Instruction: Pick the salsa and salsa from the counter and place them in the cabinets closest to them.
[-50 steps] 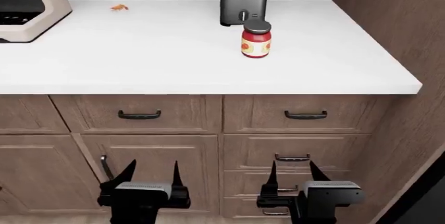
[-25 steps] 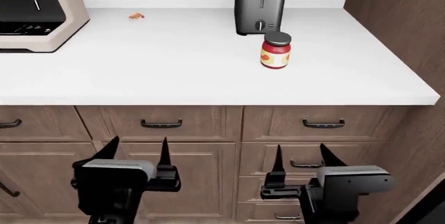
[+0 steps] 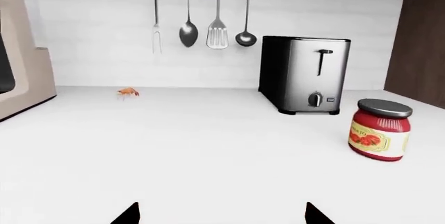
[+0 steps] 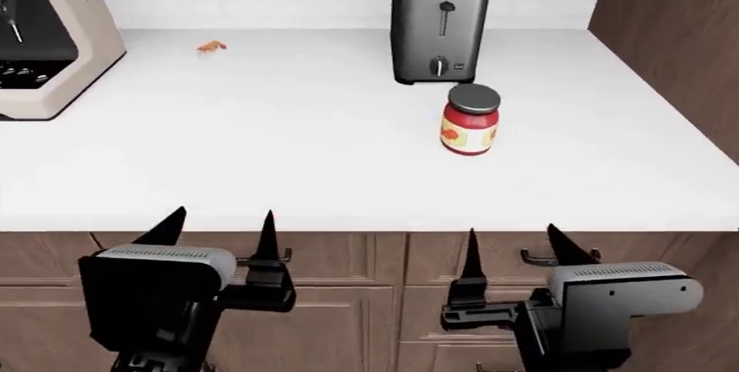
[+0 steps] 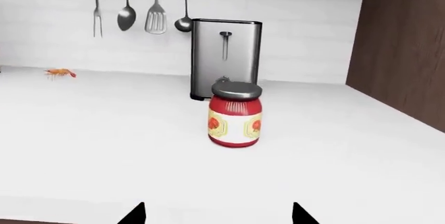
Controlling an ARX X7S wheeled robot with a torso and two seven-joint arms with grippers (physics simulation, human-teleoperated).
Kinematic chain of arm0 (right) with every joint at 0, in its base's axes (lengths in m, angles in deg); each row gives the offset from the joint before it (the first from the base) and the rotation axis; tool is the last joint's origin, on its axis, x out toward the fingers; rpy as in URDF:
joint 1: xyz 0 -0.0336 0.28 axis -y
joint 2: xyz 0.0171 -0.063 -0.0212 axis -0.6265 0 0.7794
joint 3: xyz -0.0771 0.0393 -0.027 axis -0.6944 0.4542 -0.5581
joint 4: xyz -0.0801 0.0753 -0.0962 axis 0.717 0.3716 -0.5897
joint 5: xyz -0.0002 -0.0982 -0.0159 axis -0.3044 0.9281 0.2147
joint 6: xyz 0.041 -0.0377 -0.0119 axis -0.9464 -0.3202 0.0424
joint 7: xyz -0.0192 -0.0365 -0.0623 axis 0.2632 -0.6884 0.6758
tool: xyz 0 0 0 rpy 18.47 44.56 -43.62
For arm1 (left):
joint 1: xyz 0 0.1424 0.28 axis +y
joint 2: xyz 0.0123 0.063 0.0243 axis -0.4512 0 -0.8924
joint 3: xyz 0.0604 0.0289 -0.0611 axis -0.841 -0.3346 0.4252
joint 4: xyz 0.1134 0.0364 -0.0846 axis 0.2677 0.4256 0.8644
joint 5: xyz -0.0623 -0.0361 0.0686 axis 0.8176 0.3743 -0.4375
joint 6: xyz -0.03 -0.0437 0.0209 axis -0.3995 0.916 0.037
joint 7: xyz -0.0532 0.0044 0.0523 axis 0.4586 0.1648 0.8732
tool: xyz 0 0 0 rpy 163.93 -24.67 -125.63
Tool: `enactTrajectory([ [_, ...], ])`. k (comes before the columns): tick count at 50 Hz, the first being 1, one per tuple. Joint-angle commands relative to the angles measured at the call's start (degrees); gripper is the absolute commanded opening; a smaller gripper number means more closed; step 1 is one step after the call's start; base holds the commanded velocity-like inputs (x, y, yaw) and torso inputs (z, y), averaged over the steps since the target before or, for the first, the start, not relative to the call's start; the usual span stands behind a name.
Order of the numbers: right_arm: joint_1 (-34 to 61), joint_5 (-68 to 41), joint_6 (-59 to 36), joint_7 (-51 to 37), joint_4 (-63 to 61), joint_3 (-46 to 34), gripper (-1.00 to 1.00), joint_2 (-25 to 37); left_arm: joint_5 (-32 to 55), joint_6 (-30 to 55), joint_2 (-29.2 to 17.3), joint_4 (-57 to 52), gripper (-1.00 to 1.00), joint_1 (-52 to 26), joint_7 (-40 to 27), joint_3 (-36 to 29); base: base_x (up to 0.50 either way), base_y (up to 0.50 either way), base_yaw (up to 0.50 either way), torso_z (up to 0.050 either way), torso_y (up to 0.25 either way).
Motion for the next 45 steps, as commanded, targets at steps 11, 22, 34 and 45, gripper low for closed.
enactTrajectory([
  [11,-0.87,-0.86,-0.52,-1.16,-2.86,0.17,1.0,0.96,3.22,3.1,-0.58,-4.16,1.0,-0.04,-1.56,1.96,0.5,-0.09,0.0,0.05,0.0],
  [22,-1.27,-1.18,0.01,-1.73,-3.07,0.12,1.0,1.22,3.9,2.48,-0.99,-4.09,1.0,0.3,-2.23,2.16,0.5,-0.06,0.0,0.05,0.0],
  [34,-2.0,-3.28,-2.81,-2.0,-5.92,1.22,1.0,1.65,5.7,2.68,-0.84,-5.65,1.0,0.16,-3.65,3.96,0.37,-0.03,0.0,0.034,0.0],
  [45,2.17,-16.36,-20.04,-4.93,-11.81,6.17,1.0,3.41,8.23,3.48,-1.74,-7.16,1.0,0.32,-4.98,5.15,0.0,0.0,0.0,0.0,0.0],
])
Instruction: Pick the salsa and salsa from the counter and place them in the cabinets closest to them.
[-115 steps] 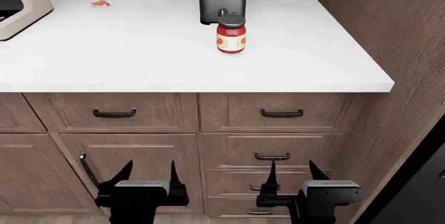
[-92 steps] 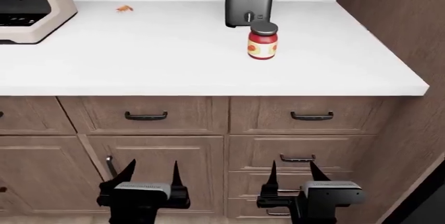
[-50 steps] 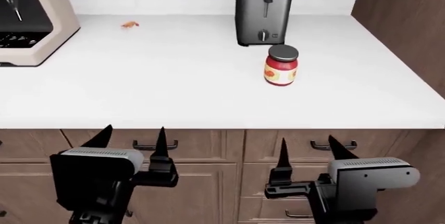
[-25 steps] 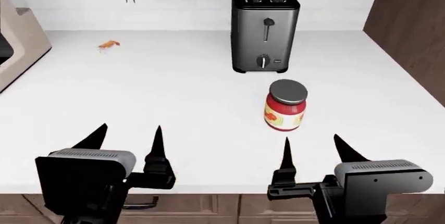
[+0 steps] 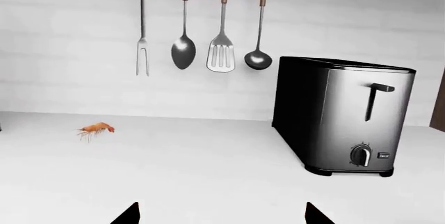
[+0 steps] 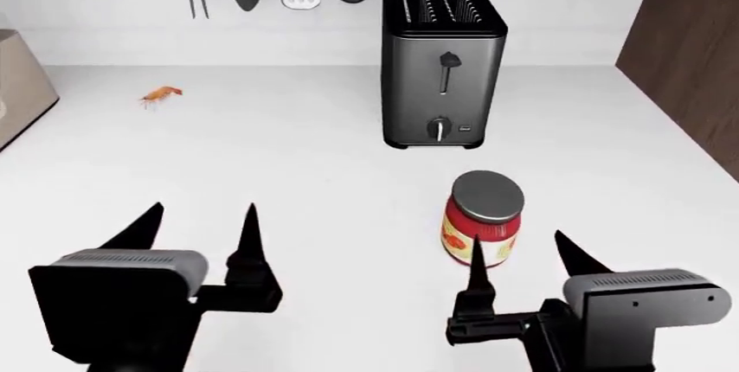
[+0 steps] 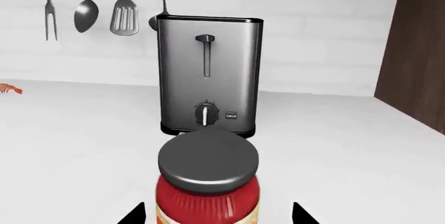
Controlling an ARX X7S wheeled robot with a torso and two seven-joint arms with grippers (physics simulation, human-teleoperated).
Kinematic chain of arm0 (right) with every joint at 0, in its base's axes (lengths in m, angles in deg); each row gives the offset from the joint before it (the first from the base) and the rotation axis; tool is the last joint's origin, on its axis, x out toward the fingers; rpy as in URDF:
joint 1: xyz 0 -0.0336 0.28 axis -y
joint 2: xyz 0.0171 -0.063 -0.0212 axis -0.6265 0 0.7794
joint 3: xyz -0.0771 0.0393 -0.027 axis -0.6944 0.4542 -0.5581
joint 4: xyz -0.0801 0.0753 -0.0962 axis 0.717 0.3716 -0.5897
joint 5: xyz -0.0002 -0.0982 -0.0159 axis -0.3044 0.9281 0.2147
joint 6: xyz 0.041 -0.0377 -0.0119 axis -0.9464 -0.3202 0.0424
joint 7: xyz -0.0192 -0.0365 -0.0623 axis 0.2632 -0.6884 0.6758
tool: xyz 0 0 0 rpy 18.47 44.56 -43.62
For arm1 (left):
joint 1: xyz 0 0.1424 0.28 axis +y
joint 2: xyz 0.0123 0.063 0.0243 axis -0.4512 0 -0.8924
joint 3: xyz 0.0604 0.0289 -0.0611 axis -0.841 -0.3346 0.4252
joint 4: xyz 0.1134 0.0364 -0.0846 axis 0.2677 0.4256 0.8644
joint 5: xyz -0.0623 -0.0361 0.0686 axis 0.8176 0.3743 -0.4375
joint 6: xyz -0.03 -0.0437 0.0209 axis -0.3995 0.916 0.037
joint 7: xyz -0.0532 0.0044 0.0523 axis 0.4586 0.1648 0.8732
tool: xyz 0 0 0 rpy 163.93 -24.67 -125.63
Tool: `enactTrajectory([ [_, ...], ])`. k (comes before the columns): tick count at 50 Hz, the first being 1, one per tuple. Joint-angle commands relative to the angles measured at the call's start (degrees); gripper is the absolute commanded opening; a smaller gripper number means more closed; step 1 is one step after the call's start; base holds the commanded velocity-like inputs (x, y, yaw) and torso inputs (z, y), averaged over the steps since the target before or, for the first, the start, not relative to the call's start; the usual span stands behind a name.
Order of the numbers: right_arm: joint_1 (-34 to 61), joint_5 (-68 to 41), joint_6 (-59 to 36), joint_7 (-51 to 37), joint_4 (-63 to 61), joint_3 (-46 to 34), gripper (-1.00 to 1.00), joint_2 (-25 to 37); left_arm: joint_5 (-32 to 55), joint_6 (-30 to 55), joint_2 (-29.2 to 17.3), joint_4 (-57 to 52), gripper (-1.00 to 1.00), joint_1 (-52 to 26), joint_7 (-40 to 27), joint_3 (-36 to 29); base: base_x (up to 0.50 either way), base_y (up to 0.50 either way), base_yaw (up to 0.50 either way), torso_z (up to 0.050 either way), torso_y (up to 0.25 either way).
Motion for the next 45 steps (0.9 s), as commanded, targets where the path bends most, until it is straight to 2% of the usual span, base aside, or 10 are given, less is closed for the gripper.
enactTrajectory([
  [1,3.43,-11.04,-13.03,-2.52,-3.27,4.18,1.0,1.35,2.3,0.45,-0.72,-1.38,1.0,0.2,-1.37,1.25,0.0,0.0,0.0,0.0,0.0],
  [9,5.09,-13.54,-17.23,-2.43,1.26,5.0,1.0,0.87,3.67,0.38,-1.72,-1.49,1.0,0.17,-2.75,1.02,0.0,0.0,0.0,0.0,0.0],
  [22,8.71,-12.15,-11.64,-0.38,11.96,3.14,1.0,0.73,5.2,-0.98,-3.16,-1.06,1.0,0.42,-4.26,-0.09,0.0,0.0,0.0,0.0,0.0],
  [45,17.51,-10.65,-8.27,0.87,23.88,-0.12,1.0,0.66,7.01,-2.96,-4.98,-0.26,1.0,0.94,-6.5,-1.23,0.0,0.0,0.0,0.0,0.0],
])
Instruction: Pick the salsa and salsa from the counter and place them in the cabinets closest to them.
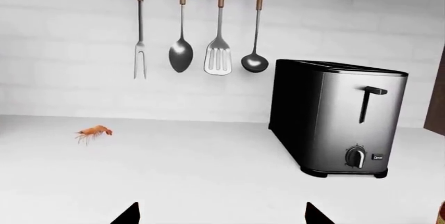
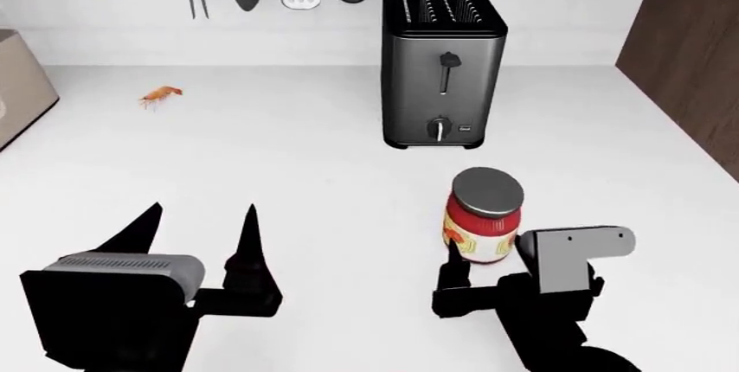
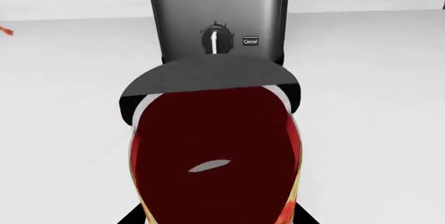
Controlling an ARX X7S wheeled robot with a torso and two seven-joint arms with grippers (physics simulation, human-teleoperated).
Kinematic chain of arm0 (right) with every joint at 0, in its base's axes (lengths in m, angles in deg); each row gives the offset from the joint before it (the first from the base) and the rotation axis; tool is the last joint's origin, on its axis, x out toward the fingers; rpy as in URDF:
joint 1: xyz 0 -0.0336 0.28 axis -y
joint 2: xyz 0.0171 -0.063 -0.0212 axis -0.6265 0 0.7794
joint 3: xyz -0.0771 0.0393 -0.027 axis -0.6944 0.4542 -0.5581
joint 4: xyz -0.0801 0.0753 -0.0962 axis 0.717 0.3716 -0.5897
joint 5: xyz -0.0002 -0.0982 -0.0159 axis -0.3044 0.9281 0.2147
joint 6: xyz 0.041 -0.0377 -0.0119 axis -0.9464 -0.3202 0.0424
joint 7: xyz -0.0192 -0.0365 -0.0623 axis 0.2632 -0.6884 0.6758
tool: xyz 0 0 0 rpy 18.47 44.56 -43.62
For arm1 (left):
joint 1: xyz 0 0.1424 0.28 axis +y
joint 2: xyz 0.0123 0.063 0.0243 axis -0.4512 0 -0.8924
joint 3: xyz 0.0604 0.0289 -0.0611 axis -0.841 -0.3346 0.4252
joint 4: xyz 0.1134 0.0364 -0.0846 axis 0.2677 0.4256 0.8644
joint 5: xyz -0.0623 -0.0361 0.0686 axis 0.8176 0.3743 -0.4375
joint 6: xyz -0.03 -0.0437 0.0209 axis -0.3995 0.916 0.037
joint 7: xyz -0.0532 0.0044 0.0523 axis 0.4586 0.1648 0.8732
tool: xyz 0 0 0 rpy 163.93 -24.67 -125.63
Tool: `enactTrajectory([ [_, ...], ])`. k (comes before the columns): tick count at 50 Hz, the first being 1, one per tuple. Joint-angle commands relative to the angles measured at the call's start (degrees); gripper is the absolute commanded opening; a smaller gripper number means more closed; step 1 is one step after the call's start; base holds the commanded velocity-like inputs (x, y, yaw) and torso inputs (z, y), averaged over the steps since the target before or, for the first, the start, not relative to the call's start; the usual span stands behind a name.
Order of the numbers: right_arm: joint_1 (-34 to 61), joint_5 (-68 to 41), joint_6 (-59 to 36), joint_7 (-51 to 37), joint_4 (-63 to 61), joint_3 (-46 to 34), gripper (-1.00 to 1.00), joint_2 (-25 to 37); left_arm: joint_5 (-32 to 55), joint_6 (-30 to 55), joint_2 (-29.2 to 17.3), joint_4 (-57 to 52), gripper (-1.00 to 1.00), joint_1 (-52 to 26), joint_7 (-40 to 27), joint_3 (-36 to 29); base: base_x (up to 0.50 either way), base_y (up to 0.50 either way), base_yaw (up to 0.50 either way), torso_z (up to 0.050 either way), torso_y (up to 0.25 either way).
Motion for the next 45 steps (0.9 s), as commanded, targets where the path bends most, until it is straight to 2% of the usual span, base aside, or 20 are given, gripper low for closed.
enactTrajectory([
  [1,4.29,0.89,2.08,0.89,6.4,-1.87,1.0,0.01,0.96,-1.12,-0.93,0.36,1.0,0.41,-1.12,-0.42,0.0,0.0,0.0,0.0,0.0],
  [6,5.12,0.86,2.79,1.2,7.25,-2.33,1.0,0.03,1.4,-1.55,-1.32,0.43,1.0,0.56,-1.61,-0.53,0.0,0.0,0.0,0.0,0.0],
  [7,4.98,0.92,3.13,1.12,7.09,-2.27,-1.0,0.0,1.42,-1.68,-1.4,0.5,1.0,0.6,-1.68,-0.61,0.0,0.0,0.0,0.0,0.0],
  [20,2.45,0.99,6.53,0.41,2.32,-1.37,-1.0,0.46,2.33,-2.18,-2.26,0.89,1.0,0.27,-2.86,-1.28,0.0,0.0,0.0,0.0,0.0],
  [25,0.11,-0.05,7.05,-0.28,-3.46,0.31,-1.0,0.79,2.69,-2.49,-2.54,0.91,1.0,0.36,-3.3,-1.34,0.0,0.0,0.0,0.0,0.0],
  [31,-0.22,-6.7,-3.73,-3.73,-17.42,4.86,-1.0,1.25,3.37,-2.21,-2.96,0.92,1.0,0.26,-4.1,-1.11,0.0,0.0,0.0,0.0,0.0],
  [33,2.09,-14.73,-10.15,-7.76,-21.83,9.04,-1.0,1.95,4.03,-1.86,-3.19,0.7,1.0,0.16,-4.39,-0.71,0.0,0.0,0.0,0.0,0.0],
  [36,6.04,-40.52,-5.75,-30.86,-21.87,9.67,-1.0,14.18,5.23,-1.23,-3.54,0.46,1.0,-0.12,-4.84,-0.12,0.0,0.0,0.0,0.0,0.0],
  [38,10.66,-57.71,-0.06,-42.96,-21.88,6.53,-1.0,22.49,6.36,-0.51,-3.78,0.04,1.0,-0.36,-5.24,0.58,0.0,0.0,0.0,0.0,0.0],
  [39,13.49,-64.69,0.24,-46.92,-21.88,6.62,-1.0,24.24,6.97,-0.2,-3.91,-0.15,1.0,-0.49,-5.44,0.97,0.0,0.0,0.0,0.0,0.0],
  [41,18.76,-81.56,-6.04,-56.46,-21.88,13.06,-1.0,22.3,7.91,0.2,-4.16,-0.34,1.0,-0.68,-5.79,1.46,0.0,0.0,0.0,0.0,0.0],
  [45,31.6,-103.82,-1.37,-73.72,-21.81,9.09,-1.0,27.19,9.76,1.02,-4.65,-0.36,1.0,-1.28,-6.48,2.2,0.0,0.0,0.0,0.0,0.0],
])
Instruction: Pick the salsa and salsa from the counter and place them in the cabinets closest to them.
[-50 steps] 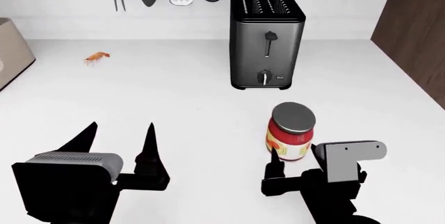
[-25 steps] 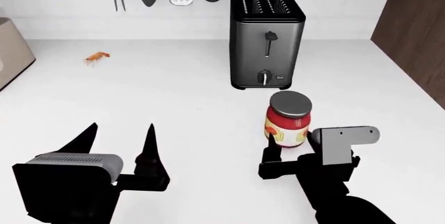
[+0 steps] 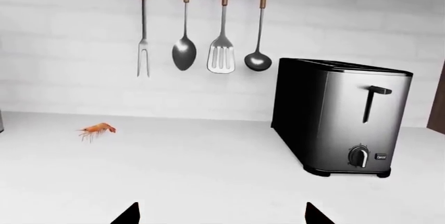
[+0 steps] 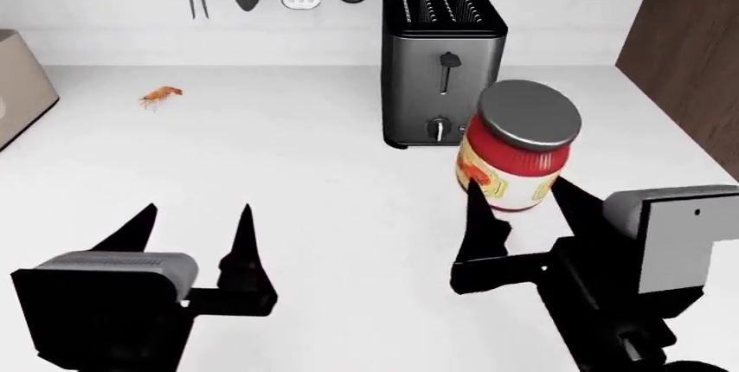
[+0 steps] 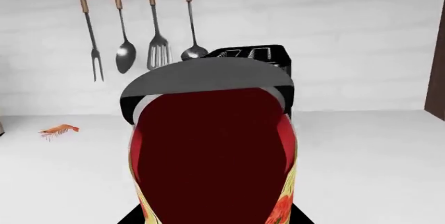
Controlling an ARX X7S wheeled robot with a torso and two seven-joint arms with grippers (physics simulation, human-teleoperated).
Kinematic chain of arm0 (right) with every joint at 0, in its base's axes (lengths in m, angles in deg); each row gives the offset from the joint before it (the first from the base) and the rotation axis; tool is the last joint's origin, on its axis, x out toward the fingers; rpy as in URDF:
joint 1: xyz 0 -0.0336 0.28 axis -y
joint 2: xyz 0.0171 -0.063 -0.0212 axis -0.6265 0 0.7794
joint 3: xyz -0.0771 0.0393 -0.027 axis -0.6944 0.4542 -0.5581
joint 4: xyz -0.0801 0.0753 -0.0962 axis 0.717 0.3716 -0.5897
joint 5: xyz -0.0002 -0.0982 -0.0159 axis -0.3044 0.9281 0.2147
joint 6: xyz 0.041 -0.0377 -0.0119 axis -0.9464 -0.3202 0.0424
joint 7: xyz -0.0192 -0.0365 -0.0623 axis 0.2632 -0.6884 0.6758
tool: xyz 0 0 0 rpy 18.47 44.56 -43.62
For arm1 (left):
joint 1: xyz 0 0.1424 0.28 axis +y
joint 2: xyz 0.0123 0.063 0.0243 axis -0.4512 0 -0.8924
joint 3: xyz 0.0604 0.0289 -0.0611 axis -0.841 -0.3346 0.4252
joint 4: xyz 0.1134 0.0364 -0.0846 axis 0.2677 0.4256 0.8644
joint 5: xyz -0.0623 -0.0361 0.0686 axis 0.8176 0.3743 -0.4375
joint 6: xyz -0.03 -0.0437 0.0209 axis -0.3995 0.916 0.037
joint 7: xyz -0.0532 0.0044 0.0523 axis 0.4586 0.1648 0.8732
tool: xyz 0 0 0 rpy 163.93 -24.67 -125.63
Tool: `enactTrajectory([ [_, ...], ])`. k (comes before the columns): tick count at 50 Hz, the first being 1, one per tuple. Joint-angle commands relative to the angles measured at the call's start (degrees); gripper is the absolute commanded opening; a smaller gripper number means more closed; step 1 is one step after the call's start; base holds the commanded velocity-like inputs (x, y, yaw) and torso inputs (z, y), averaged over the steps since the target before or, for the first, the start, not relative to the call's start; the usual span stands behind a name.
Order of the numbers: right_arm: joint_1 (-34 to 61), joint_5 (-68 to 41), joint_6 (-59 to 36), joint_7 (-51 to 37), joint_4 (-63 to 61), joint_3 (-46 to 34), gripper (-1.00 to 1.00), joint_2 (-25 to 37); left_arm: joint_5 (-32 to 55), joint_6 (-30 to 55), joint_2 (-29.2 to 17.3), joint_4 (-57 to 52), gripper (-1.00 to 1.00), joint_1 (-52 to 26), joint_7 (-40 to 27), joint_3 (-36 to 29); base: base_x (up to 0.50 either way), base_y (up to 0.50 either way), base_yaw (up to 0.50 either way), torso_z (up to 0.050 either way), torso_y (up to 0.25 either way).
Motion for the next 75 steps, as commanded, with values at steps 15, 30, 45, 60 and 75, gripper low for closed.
enactTrajectory([
  [15,92.31,-85.92,30.25,-43.32,3.25,-38.07,-1.0,28.26,8.89,3.58,-3.06,-0.48,1.0,-2.44,-4.56,2.19,0.0,0.0,0.0,0.0,0.0],
  [30,112.16,-89.99,20.96,-43.65,23.22,-47.36,-1.0,22.69,10.44,3.24,-4.18,0.6,1.0,-2.93,-6.0,1.4,0.0,0.0,0.0,0.0,0.0],
  [45,112.18,-78.96,0.3,-43.68,52.67,-46.85,-1.0,12.61,11.17,3.21,-5.13,1.33,1.0,-3.94,-7.32,-0.13,0.0,0.0,0.0,0.0,0.0],
  [60,112.18,-59.55,-18.46,-43.68,78.23,-34.58,-1.0,-1.52,12.84,1.45,-6.62,0.33,1.0,-3.27,-7.77,0.71,0.0,0.0,0.0,0.0,0.0],
  [75,112.18,-24.13,-27.17,-29.39,88.91,-18.53,-1.0,-10.67,22.39,-7.49,-17.42,-1.48,1.0,-4.71,-19.27,-3.06,0.0,0.0,0.0,0.0,0.0],
])
